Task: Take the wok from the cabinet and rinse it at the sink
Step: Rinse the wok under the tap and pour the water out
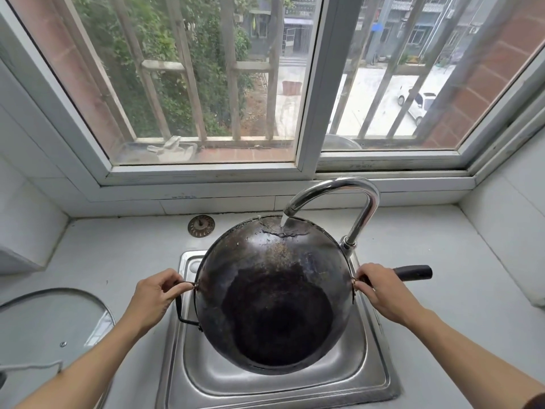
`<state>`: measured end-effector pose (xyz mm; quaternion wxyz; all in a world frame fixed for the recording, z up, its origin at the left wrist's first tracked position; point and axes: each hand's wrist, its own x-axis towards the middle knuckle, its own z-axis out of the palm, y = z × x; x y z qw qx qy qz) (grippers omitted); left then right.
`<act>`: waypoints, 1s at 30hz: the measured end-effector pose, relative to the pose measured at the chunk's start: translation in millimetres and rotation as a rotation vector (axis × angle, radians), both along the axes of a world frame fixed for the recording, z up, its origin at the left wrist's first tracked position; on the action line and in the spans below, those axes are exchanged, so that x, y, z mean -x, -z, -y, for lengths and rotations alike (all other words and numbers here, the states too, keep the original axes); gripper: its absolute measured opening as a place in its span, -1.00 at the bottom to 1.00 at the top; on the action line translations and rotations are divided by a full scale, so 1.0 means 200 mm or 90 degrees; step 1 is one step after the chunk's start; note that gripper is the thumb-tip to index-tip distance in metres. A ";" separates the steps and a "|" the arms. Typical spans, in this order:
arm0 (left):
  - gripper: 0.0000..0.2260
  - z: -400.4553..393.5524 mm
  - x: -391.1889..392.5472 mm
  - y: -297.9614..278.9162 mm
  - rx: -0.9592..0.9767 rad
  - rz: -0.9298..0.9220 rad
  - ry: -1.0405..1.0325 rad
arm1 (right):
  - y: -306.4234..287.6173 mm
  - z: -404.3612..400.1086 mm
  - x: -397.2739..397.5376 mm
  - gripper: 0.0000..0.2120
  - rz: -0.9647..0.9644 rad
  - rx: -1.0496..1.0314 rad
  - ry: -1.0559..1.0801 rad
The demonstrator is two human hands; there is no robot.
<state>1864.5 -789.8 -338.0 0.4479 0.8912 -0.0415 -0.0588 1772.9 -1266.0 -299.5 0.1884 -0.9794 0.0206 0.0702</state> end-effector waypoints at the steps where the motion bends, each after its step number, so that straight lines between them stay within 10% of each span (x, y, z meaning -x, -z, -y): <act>1: -0.84 0.00 -0.01 0.00 0.001 -0.001 -0.003 | 0.00 0.00 -0.01 -0.93 0.000 0.000 0.003; 30: -0.86 0.20 -0.31 -0.11 -0.003 0.002 0.036 | 0.16 0.08 0.07 -0.86 0.002 -0.074 0.109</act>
